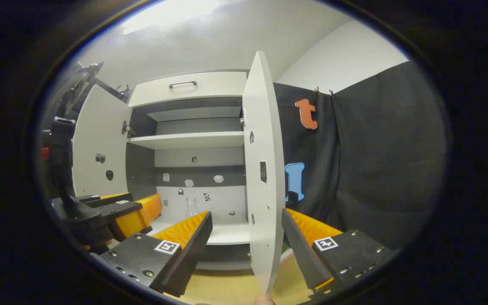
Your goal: Grasp the bottle in the cabinet with the left hand and place it on the coaster, then close the right door with the right hand and the left door with the left hand.
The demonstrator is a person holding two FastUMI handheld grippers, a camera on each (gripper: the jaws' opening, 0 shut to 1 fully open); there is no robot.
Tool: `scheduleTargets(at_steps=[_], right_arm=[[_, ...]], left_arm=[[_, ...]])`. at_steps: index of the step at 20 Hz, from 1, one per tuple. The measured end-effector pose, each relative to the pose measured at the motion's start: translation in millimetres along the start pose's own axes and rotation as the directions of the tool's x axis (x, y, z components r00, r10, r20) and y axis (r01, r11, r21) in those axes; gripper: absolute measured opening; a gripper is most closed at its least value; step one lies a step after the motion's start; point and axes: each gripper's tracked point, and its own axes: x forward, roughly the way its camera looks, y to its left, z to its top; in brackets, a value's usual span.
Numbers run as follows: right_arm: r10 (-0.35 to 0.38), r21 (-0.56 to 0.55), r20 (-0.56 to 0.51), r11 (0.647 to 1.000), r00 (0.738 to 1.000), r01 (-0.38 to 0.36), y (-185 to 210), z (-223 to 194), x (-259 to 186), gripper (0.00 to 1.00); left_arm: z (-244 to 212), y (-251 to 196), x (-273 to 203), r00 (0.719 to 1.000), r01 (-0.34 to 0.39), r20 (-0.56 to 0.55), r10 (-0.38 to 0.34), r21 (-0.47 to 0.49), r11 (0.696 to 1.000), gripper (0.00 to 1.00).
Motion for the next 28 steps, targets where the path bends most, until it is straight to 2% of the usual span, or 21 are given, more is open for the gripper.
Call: scheduleTargets(at_steps=[18, 24, 26, 28], right_arm=[[0.001, -0.003, 0.004, 1.000, 1.000, -0.001, -5, 3, 1, 0.99], [-0.009, -0.011, 0.011, 1.000, 1.000, 0.009, -6, 4, 2, 0.99], [-0.018, -0.015, 0.015, 1.000, 1.000, 0.018, -8, 5, 2, 0.99], [-0.029, -0.022, 0.021, 0.999, 0.999, 0.030, -12, 6, 1, 0.99]], left_arm=[[-7, -8, 8, 1.000, 0.002, -0.016, -0.002, 0.016, 1.000, 0.95], [-24, -2, 29, 0.999, 0.010, -0.049, -0.008, 0.039, 0.999, 0.95], [-31, -1, 44, 0.998, 0.025, -0.061, -0.022, 0.045, 0.999, 0.95], [-43, -8, 58, 0.993, 0.076, -0.093, -0.072, 0.041, 0.996, 0.94]])
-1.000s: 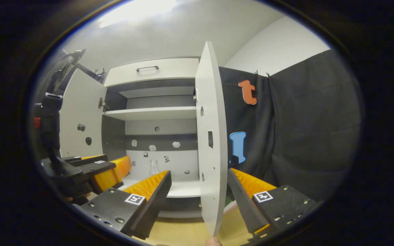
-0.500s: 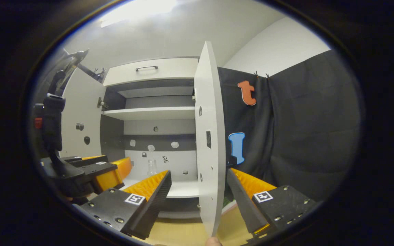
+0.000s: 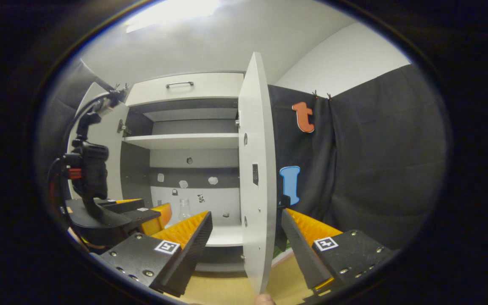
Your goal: Grasp the bottle in the cabinet with the left hand and place it on the coaster, then close the right door with the right hand and the left door with the left hand.
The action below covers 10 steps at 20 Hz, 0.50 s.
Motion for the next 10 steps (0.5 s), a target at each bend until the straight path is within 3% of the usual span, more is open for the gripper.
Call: scheduleTargets(at_steps=[7, 10], right_arm=[[-0.035, -0.024, 0.031, 0.999, 0.999, 0.035, -9, 4, -4, 0.99], [-0.041, -0.029, 0.038, 0.999, 0.998, 0.042, -9, 5, -6, 0.99]], left_arm=[[-38, 14, 69, 0.997, 0.051, -0.059, -0.053, -0.028, 0.998, 0.92], [-51, 30, 104, 0.996, 0.036, -0.078, -0.040, -0.051, 0.998, 0.95]])
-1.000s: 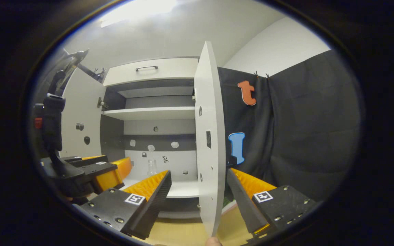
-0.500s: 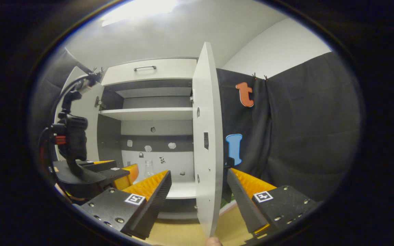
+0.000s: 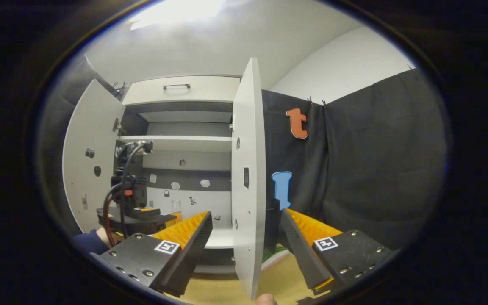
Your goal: Grasp the bottle in the cabinet with the left hand and place it on the coaster, then close the right door with the right hand and the left door with the left hand.
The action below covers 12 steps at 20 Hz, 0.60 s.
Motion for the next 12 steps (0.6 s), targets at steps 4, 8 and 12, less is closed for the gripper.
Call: scheduleTargets(at_steps=[4, 8, 12], right_arm=[[-0.014, -0.006, 0.006, 1.000, 1.000, 0.014, -4, 3, -1, 0.99], [-0.038, -0.022, -0.004, 0.999, 0.999, 0.038, -13, 1, -5, 0.99], [-0.052, -0.032, -0.010, 0.998, 0.999, 0.052, -20, 0, -6, 0.99]], left_arm=[[-15, 28, 45, 0.999, -0.042, -0.034, 0.043, 0.024, 0.999, 0.94], [-20, 40, 82, 0.999, -0.034, -0.039, 0.035, 0.024, 0.999, 0.93], [-19, 51, 106, 0.998, -0.044, -0.036, 0.047, 0.083, 0.996, 0.82]])
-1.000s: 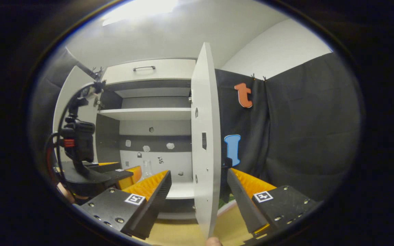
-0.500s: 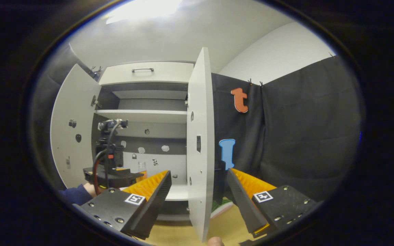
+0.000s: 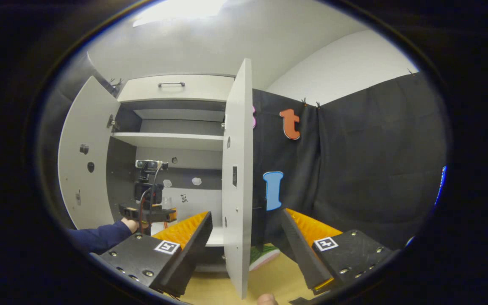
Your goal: Grasp the bottle in the cabinet with the left hand and place it on the coaster, then close the right door with the right hand and the left door with the left hand.
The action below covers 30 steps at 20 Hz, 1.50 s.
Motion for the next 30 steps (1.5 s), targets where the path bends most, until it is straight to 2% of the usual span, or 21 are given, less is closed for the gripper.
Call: scheduleTargets(at_steps=[5, 6, 8, 11, 12, 13, 16, 17, 18, 23, 27, 29, 30], right_arm=[[-0.006, -0.016, -0.012, 1.000, 1.000, 0.006, -3, -6, -3, 0.99], [-0.005, -0.013, -0.010, 1.000, 1.000, 0.005, -3, -5, -3, 0.99], [-0.001, -0.007, -0.005, 1.000, 1.000, 0.001, -3, -4, -5, 0.99], [-0.002, 0.000, -0.001, 1.000, 1.000, 0.002, -5, -4, -8, 0.99], [-0.004, 0.002, -0.002, 1.000, 1.000, 0.004, -5, -4, -9, 0.95], [-0.005, 0.004, -0.003, 1.000, 1.000, 0.005, -6, -4, -11, 0.99], [-0.007, 0.011, -0.007, 1.000, 1.000, 0.007, -9, -6, -15, 0.99], [-0.009, 0.013, -0.007, 1.000, 1.000, 0.009, -10, -6, -16, 0.95], [-0.010, 0.014, -0.006, 1.000, 1.000, 0.010, -11, -6, -18, 0.99], [-0.022, 0.010, 0.002, 1.000, 1.000, 0.021, -17, -6, -24, 0.99], [-0.038, 0.008, -0.005, 0.999, 0.999, 0.038, -27, -9, -28, 0.99], [-0.049, 0.003, -0.007, 0.999, 0.999, 0.049, -32, -10, -30, 0.99], [-0.054, -0.001, -0.009, 0.999, 0.999, 0.054, -34, -10, -31, 0.95]], left_arm=[[13, 0, 9, 0.998, 0.042, 0.035, -0.043, 0.032, 0.999, 0.62], [14, -4, 8, 0.998, 0.060, 0.023, -0.061, 0.022, 0.998, 0.49], [8, -5, 1, 0.997, 0.083, 0.006, -0.083, 0.008, 0.997, 0.47], [14, -10, -19, 0.993, 0.113, 0.023, -0.113, 0.005, 0.994, 0.46], [17, -15, -30, 0.991, 0.129, 0.029, -0.129, 0.007, 0.992, 0.46], [17, -20, -40, 0.988, 0.149, 0.033, -0.149, 0.010, 0.989, 0.46], [13, -40, -75, 0.974, 0.221, 0.038, -0.221, 0.015, 0.975, 0.46], [6, -47, -89, 0.969, 0.246, 0.032, -0.246, 0.018, 0.969, 0.46], [-2, -55, -101, 0.963, 0.268, 0.022, -0.269, 0.020, 0.963, 0.46], [-67, -85, -156, 0.926, 0.374, -0.058, -0.372, 0.029, 0.927, 0.46], [-127, -101, -194, 0.891, 0.436, -0.111, -0.441, -0.066, 0.897, 0.46], [-159, -102, -209, 0.883, 0.438, -0.134, -0.449, -0.109, 0.893, 0.46], [-176, -100, -217, 0.880, 0.432, -0.156, -0.448, -0.128, 0.893, 0.46]])
